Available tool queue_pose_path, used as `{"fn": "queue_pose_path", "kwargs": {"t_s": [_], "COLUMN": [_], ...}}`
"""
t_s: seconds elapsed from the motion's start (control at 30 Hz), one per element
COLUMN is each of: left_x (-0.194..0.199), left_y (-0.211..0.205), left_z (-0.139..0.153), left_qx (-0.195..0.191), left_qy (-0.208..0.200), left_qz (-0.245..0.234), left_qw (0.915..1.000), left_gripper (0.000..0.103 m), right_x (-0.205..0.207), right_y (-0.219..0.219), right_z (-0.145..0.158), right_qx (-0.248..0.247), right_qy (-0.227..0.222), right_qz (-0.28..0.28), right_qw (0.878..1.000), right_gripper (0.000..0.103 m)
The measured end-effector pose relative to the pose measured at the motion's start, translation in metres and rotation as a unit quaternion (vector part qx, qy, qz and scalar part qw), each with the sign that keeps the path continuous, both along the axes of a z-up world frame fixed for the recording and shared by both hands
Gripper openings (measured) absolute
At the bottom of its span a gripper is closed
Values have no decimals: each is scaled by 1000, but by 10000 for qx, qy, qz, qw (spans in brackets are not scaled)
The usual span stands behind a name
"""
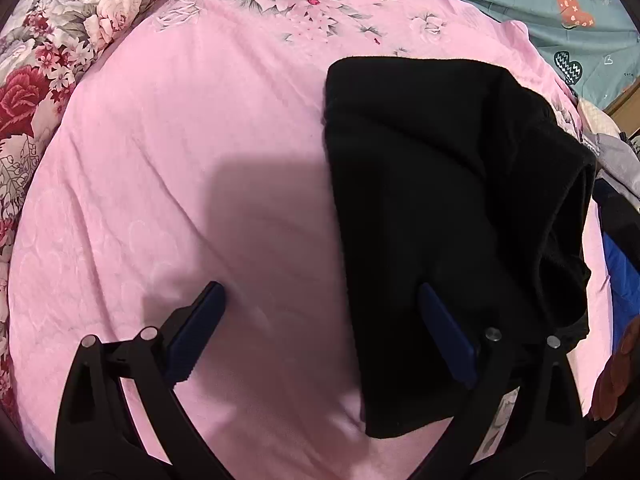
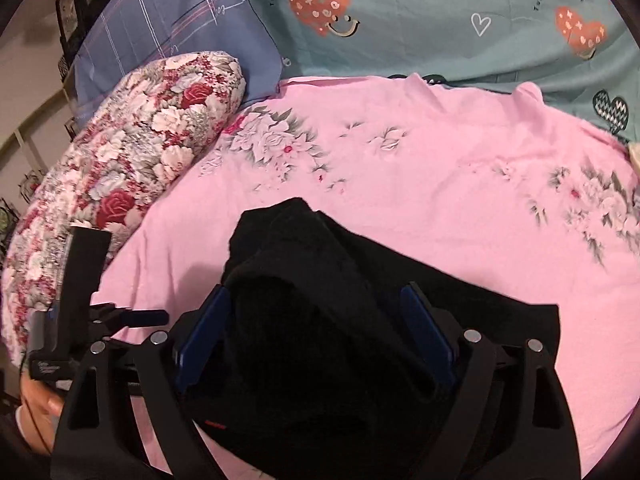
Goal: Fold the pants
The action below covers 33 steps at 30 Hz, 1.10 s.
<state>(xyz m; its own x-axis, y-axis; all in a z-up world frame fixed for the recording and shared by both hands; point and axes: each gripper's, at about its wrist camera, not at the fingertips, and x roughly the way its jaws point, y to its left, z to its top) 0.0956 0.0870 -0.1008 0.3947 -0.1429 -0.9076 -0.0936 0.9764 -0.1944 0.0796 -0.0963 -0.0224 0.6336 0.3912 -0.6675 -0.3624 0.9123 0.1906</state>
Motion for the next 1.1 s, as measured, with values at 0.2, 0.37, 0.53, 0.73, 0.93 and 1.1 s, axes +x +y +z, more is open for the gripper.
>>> {"fn": "queue_pose_path", "kwargs": {"t_s": [0.2, 0.37, 0.53, 0.73, 0.93, 1.1], "left_x": [-3, -6, -6, -3, -2, -3], "left_y": [-1, -3, -8, -12, -13, -11], "left_z": [-2, 0, 2, 4, 5, 5], "left_qx": [49, 102, 247, 330, 295, 229], "left_qy": [-52, -36, -48, -81, -59, -43], "left_qz": [-61, -3, -50, -137, -113, -85], "left_qw": [10000, 9999, 9997, 9993, 9995, 9997], "left_gripper": [98, 98, 98, 98, 98, 98], "right_x": [-5, 14, 53, 83, 51, 37], "right_y": [-21, -13, -18, -97, -118, -107], "right_z": [-14, -30, -32, -71, -44, -54], "right_qx": [-271, -510, 555, 1671, 1963, 2038], "right_qy": [37, 212, 785, 1583, 1223, 1634], "right_qz": [-205, -231, 70, -1523, -996, -547], "right_qw": [9994, 9982, 9953, 9612, 9678, 9637], "right_gripper": [86, 77, 38, 51, 71, 75]}}
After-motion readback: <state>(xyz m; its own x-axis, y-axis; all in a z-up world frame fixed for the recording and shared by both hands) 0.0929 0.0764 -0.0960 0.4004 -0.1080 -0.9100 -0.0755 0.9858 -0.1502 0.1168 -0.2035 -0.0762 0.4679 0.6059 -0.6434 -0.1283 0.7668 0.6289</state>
